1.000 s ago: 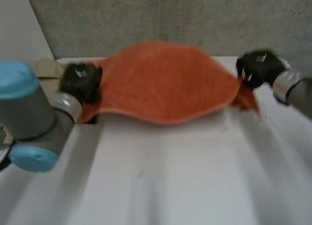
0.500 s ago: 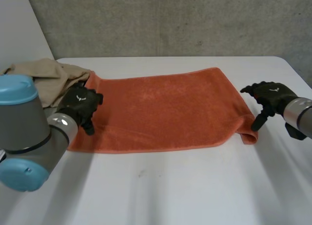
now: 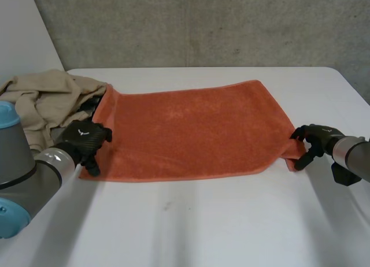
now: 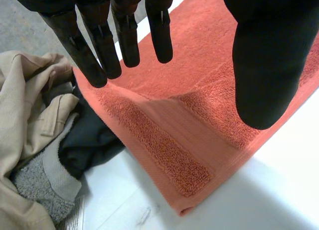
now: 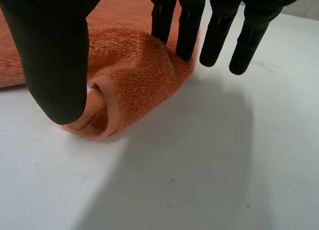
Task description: Fold the laundry.
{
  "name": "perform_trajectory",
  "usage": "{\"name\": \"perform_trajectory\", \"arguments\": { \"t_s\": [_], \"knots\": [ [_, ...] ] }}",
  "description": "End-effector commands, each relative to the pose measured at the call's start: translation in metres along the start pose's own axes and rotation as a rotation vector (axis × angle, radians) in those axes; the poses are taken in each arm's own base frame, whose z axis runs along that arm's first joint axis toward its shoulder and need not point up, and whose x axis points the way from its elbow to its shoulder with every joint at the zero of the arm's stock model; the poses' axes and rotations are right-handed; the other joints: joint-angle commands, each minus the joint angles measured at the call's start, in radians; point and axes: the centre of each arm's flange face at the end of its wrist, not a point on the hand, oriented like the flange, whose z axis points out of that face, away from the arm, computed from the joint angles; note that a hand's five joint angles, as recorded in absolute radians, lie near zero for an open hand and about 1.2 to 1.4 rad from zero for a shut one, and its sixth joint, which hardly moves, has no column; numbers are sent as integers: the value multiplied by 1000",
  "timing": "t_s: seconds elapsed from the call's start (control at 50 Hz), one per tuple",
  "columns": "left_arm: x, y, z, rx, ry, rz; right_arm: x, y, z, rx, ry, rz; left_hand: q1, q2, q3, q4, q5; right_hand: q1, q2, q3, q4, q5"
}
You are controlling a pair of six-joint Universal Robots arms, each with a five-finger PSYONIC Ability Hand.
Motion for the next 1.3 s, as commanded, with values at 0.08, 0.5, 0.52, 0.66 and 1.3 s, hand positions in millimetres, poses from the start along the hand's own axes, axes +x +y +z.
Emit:
{"name": "perform_trajectory", "arguments": {
  "t_s": [0.08, 0.5, 0.52, 0.66, 1.3],
  "knots": [
    [-2, 2, 0, -2, -2, -7, 5, -4, 16, 75, 60, 6, 75, 84, 82, 83, 81, 937, 952, 945, 940, 935],
    [10, 17, -3, -80, 55, 123, -5, -44, -23, 161, -31, -353, 257, 266, 264, 265, 263, 938, 953, 946, 942, 936],
    [10, 21, 0, -91, 57, 133, -4, -43, -23, 155, -32, -352, 275, 284, 281, 283, 281, 938, 953, 946, 942, 936],
    [9, 32, 19, -100, 49, 150, -4, -40, -24, 143, -42, -311, 257, 266, 264, 265, 263, 938, 953, 946, 942, 936],
    [13, 37, 55, -69, 19, 241, -13, -23, -25, 118, -106, -296, 378, 387, 384, 386, 384, 938, 953, 946, 942, 936]
  ]
}}
